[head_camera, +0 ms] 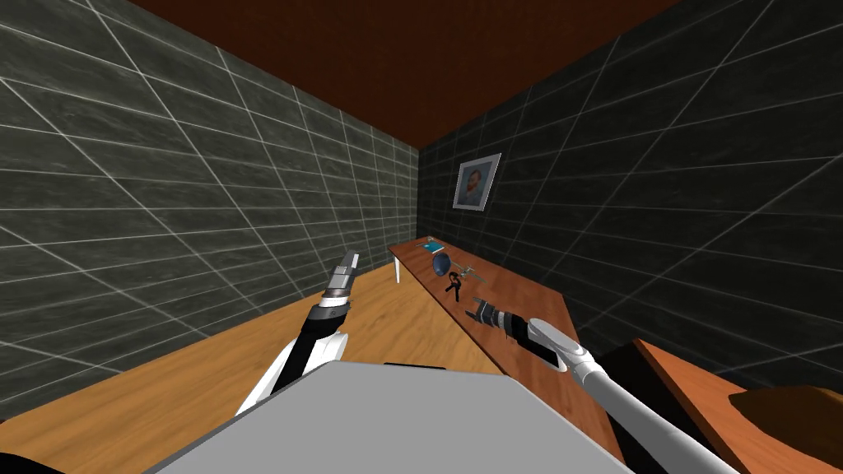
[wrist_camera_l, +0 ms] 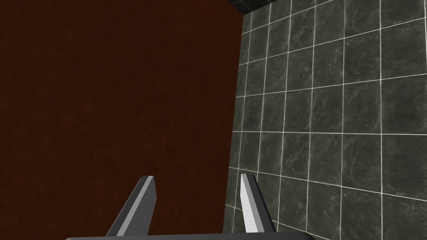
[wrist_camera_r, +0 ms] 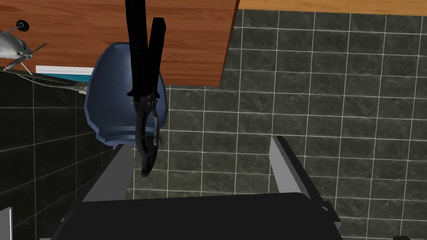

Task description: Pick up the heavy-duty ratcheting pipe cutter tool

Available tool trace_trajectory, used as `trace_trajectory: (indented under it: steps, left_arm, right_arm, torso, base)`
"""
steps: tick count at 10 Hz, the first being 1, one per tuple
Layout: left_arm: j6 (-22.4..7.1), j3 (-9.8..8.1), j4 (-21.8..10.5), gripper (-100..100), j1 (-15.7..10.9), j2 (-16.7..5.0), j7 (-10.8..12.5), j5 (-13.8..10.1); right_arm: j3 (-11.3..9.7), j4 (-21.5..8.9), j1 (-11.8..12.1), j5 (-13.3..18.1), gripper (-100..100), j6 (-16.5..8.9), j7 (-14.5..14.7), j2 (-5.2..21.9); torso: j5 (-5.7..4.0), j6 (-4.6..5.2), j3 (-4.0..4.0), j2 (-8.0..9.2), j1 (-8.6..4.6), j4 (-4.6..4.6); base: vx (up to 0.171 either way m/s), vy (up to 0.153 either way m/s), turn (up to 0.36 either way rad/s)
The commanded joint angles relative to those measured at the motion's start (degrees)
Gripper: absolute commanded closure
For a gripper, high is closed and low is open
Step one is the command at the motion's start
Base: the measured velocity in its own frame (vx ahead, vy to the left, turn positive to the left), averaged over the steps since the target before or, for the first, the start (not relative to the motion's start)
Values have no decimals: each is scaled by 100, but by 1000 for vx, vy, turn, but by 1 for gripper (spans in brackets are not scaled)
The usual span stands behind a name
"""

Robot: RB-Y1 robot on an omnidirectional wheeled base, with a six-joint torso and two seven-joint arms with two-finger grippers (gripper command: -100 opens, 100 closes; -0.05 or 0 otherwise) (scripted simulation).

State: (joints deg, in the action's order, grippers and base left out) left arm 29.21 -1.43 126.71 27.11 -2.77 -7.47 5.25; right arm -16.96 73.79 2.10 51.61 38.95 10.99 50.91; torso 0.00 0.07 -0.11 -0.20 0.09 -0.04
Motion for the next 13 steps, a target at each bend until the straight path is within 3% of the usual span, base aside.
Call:
trace_trajectory:
  steps: [1,2,8,10,11,12,13]
  left_arm:
    - [0,0,0,0,0,0,0,0]
    - [0,0,0,0,-1,0,0,0]
    - [0,1,0,0,0,0,0,0]
    - [0,0,0,0,1,0,0,0]
    - [0,1,0,0,0,1,0,0]
    - [0,0,0,0,1,0,0,0]
    - [0,0,0,0,0,0,0,0]
  right_arm:
    - [-19,-286,-131,186,-100,94,129,143]
    - [-19,-331,-131,186,-100,94,129,143]
    - [-116,-1442,-585,966,-100,372,533,812]
    - [-133,-1613,-658,1086,-100,426,603,901]
    - [-129,-1541,-643,1026,-100,410,562,858]
    - [-130,-1551,-651,1038,0,412,565,865]
    - [-189,-1271,-481,1030,-100,209,495,928]
  torso:
    - [0,0,0,0,0,0]
    - [1,-5,-3,-5,2,0]
    - [4,-6,-13,-23,19,-5]
    - [5,2,-12,-20,23,-5]
    - [6,-4,-8,-14,30,-3]
    - [4,4,-2,-1,17,-1]
    - [1,3,4,8,6,1]
  base:
    - [38,24,185]
    - [35,18,106]
    - [67,51,247]
    - [67,72,152]
    - [27,37,45]
    - [6,6,-8]
    - [32,-9,-4]
